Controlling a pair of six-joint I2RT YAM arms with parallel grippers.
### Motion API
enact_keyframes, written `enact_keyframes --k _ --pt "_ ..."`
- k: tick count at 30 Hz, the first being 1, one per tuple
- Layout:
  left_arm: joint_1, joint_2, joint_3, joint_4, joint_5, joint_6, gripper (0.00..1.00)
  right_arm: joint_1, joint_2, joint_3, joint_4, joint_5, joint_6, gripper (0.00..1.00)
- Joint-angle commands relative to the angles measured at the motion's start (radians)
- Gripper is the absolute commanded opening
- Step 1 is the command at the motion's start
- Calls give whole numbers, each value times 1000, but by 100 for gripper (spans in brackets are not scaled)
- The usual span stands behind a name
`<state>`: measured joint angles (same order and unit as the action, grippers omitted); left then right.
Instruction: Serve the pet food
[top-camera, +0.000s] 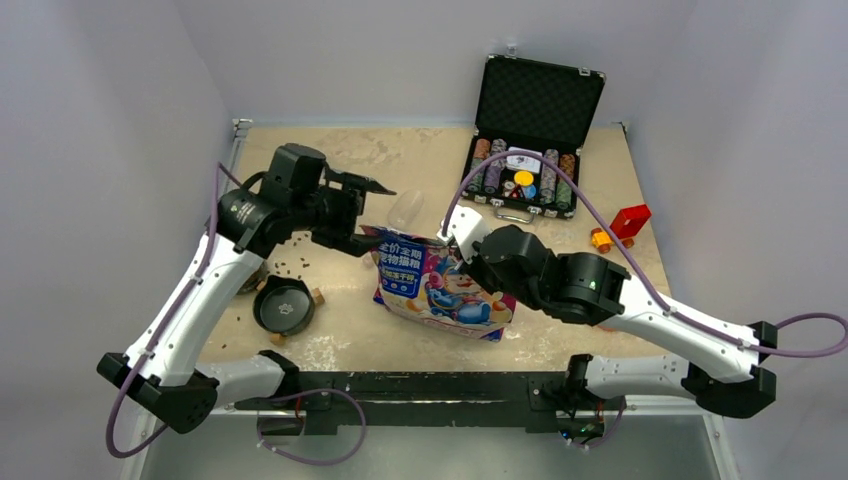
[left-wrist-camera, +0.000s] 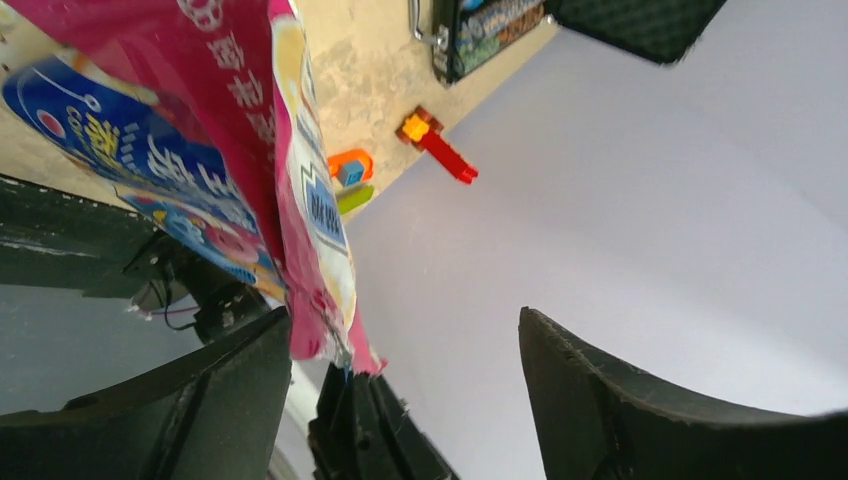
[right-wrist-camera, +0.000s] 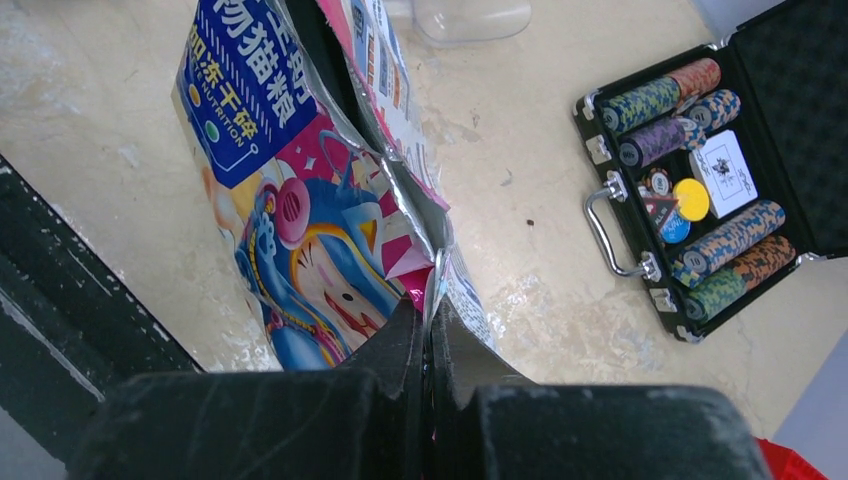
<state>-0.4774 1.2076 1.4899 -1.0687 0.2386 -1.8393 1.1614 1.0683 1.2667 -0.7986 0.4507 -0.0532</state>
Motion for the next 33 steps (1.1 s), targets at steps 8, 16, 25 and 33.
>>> enact_keyframes --k 8,16,25,33 --pt "-95 -14 -167 226 -11 -71 55 -7 82 140 57 -123 -70 28" --pt "-80 -39 -163 236 22 -94 12 63 228 168 217 -35 -226 32" --pt "-30 -105 -191 194 49 -136 3 128 356 50 513 384 -576 9" --pt "-28 -102 -288 287 47 -151 41 127 295 154 285 167 -459 0"
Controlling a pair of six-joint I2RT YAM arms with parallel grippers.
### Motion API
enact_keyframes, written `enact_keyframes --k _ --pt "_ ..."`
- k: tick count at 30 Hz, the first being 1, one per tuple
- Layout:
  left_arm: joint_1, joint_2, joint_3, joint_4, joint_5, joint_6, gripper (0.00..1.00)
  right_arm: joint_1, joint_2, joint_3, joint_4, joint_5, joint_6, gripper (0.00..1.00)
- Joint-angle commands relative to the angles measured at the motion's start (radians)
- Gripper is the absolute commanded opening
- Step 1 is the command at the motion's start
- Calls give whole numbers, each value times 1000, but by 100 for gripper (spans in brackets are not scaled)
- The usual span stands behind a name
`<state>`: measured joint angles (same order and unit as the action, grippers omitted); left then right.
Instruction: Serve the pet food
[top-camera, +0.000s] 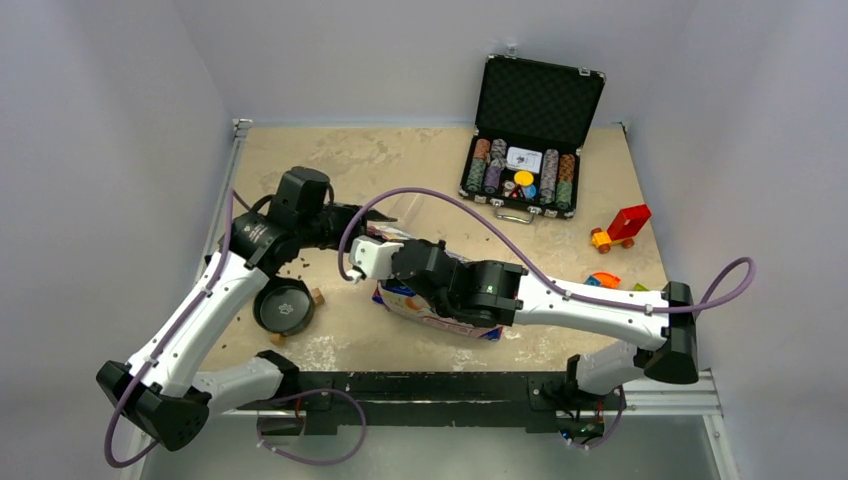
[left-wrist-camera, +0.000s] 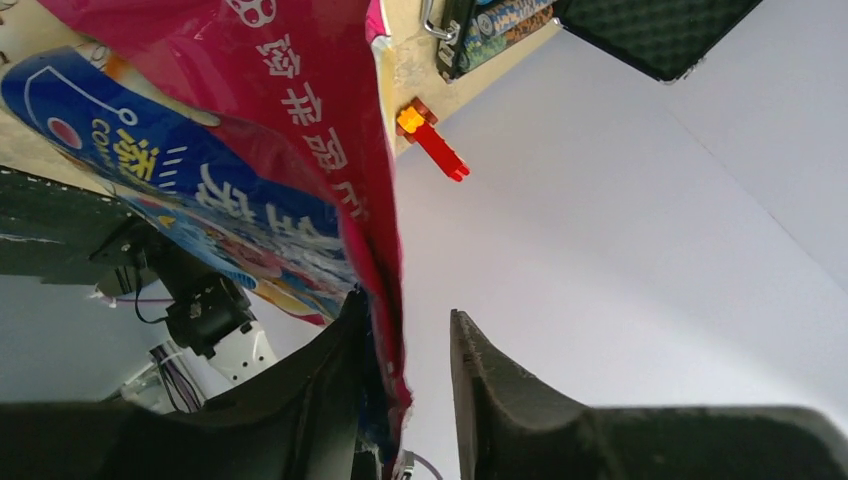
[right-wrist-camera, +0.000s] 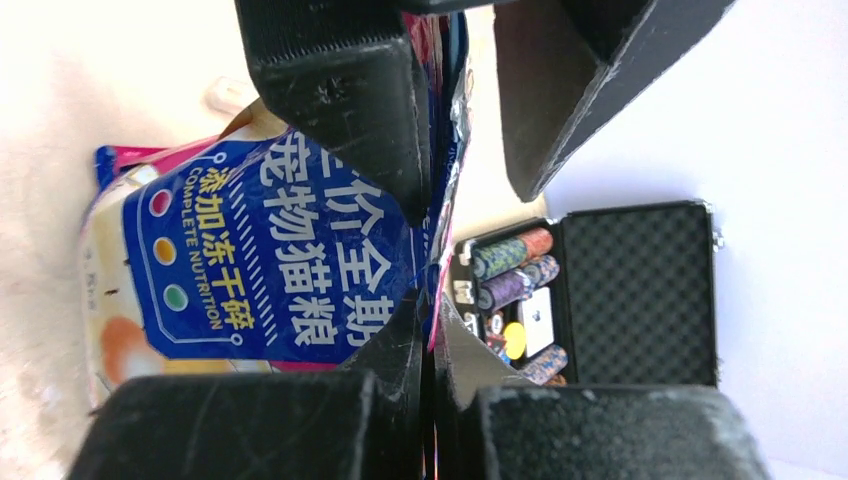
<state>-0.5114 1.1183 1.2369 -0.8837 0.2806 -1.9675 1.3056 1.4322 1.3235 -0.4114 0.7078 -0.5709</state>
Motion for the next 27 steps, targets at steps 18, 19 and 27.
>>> enact_keyframes --k 18,19,27 --pt "37 30 95 -29 72 -7 0 -113 -65 129 -244 -159 176 39" --pt "37 36 104 -40 76 -3 0 -104 -46 146 -246 -158 172 40" --pt "106 16 71 -58 68 6 0 -114 -150 -10 -232 -75 206 0"
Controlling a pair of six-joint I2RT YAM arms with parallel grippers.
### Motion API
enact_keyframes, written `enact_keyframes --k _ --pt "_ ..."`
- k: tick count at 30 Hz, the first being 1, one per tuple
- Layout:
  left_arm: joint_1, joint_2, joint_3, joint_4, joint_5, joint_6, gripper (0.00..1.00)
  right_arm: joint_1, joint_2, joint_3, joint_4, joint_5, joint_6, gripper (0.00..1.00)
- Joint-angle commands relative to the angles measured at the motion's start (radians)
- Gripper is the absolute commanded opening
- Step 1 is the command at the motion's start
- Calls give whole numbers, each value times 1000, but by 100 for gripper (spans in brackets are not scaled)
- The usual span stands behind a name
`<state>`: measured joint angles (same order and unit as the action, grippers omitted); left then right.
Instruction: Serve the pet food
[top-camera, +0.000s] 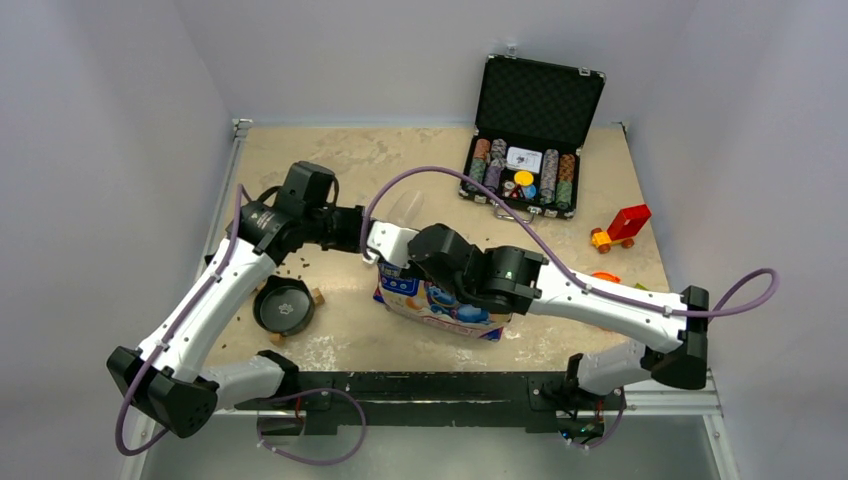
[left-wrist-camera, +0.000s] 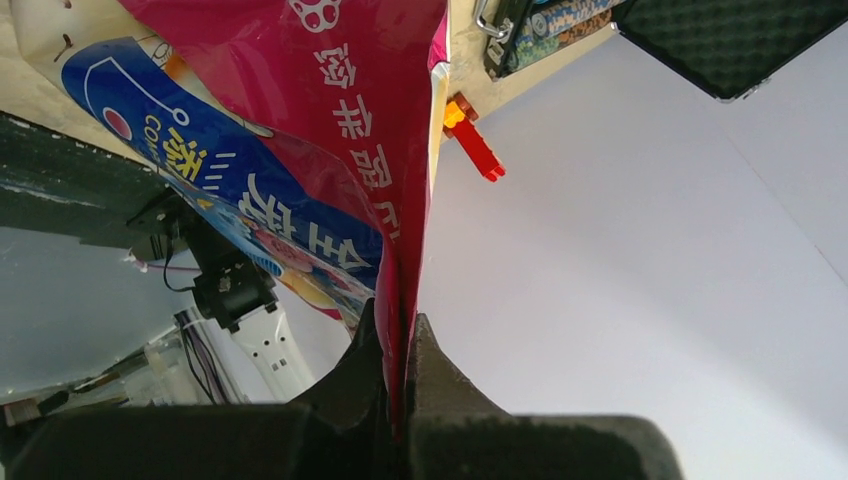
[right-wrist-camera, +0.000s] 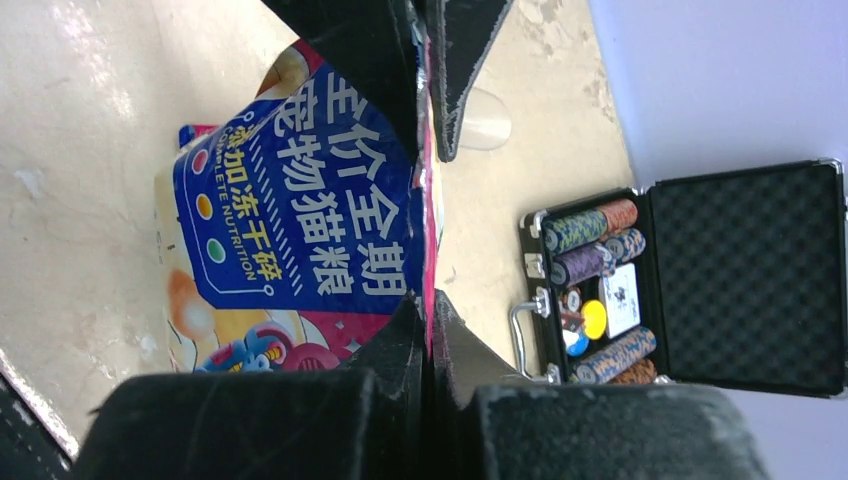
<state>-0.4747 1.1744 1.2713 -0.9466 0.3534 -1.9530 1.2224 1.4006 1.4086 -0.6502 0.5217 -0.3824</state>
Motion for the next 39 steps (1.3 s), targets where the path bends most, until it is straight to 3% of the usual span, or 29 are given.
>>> enact_keyframes --k 1,7,8,9,11,12,15,22,24,26,29,30,34,39 --pt "87 -44 35 -1 -7 0 0 -37 -152 -130 -2 109 33 0" --pt "130 -47 49 -28 6 33 0 -58 -222 -166 -40 44 96 0" --pt "130 -46 48 -32 12 34 0 -59 -201 -150 -49 66 102 3" --pt "130 -47 46 -35 17 33 0 -61 -184 -135 -54 85 102 15" --pt "130 -52 45 -39 19 33 0 -64 -168 -123 -51 96 97 20" --pt "130 -55 45 -43 17 32 0 -65 -168 -125 -47 98 95 19" --pt "132 -63 44 -52 9 34 0 -74 -180 -144 -34 136 86 0" --pt "136 -65 40 -55 9 31 0 -120 -264 -165 -53 134 102 0" --pt "138 -65 42 -54 9 31 0 -127 -268 -182 -74 152 103 10" --pt "142 -66 42 -54 7 30 0 -127 -289 -215 -51 166 84 12" --pt "146 -68 44 -60 9 33 0 -130 -296 -237 -51 193 80 8" --pt "149 -69 45 -62 8 34 0 -131 -295 -242 -57 201 82 0" --pt "158 -77 46 -73 6 40 0 -148 -349 -246 -49 165 118 0" --pt "168 -83 45 -80 2 42 0 -182 -367 -235 -96 239 146 3"
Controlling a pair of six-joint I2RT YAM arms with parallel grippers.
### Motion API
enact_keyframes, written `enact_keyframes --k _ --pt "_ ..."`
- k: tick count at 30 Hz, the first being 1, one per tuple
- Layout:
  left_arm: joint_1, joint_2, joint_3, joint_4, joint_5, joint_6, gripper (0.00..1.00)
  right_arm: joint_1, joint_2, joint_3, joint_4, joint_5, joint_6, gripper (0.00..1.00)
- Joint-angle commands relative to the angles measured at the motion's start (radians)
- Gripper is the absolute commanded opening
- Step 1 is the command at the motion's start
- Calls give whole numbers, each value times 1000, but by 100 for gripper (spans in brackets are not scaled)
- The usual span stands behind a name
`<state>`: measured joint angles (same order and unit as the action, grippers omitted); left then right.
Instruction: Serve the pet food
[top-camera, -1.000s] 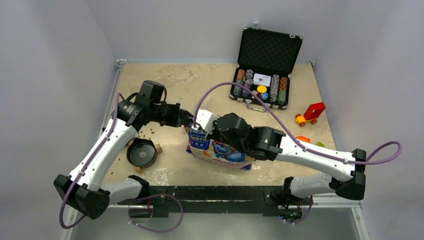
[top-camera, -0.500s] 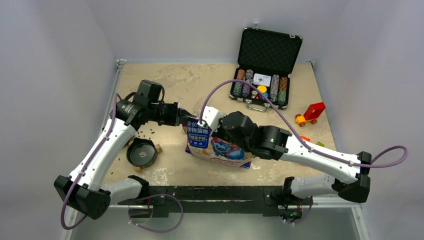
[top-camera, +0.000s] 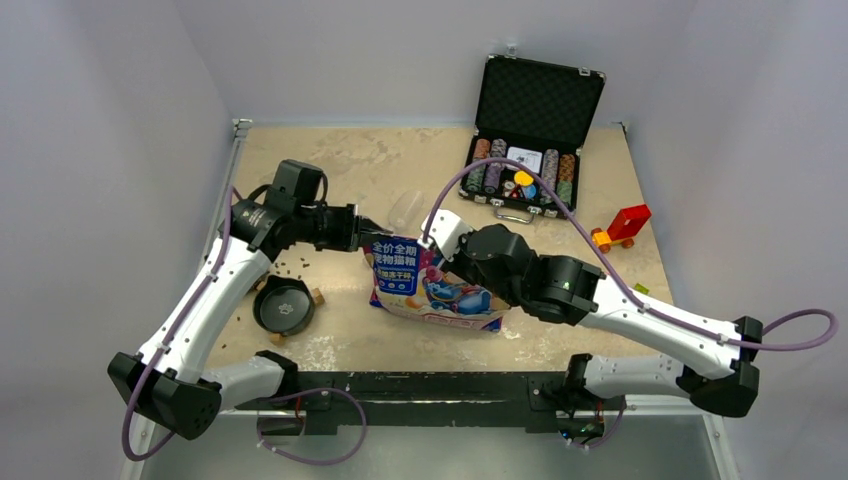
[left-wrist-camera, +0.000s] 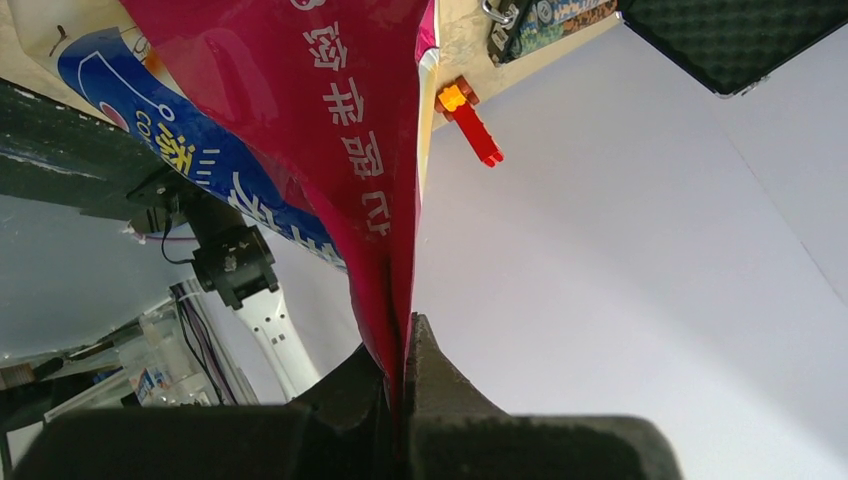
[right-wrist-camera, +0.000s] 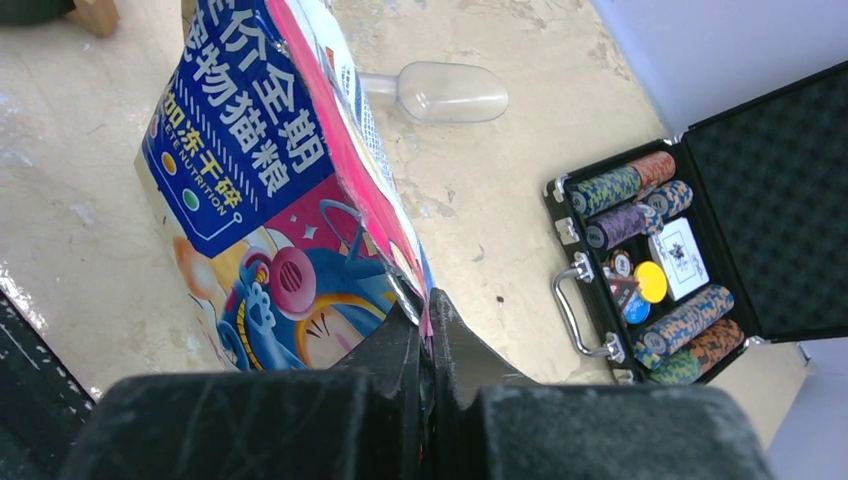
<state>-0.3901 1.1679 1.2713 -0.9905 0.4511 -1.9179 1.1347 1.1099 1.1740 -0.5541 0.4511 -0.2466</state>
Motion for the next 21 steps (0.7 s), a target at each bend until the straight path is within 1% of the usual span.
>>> enact_keyframes --k 1,7,8,9,13,16,18,19,20,21 --pt "85 -77 44 -36 -95 7 0 -96 -85 -14 -186 329 0 7" --pt "87 -76 43 -35 -94 6 0 -99 -120 -75 -185 372 -26 10" --pt "88 -77 44 -35 -92 6 0 -100 -123 -82 -186 379 -24 9" --pt "88 -78 43 -36 -92 7 0 -103 -126 -83 -191 384 -20 0" --pt "95 -81 43 -37 -92 8 0 -115 -170 -78 -207 383 25 0" --pt "101 -81 46 -37 -89 10 0 -139 -231 -92 -186 362 7 0" --pt "103 -80 46 -39 -88 12 0 -166 -240 -77 -241 328 27 0" --pt "105 -80 46 -38 -88 13 0 -172 -249 -86 -243 330 24 1" --pt "105 -80 45 -38 -86 14 0 -173 -260 -99 -232 339 12 8" --pt "105 -80 45 -38 -85 14 0 -174 -268 -112 -227 341 4 11"
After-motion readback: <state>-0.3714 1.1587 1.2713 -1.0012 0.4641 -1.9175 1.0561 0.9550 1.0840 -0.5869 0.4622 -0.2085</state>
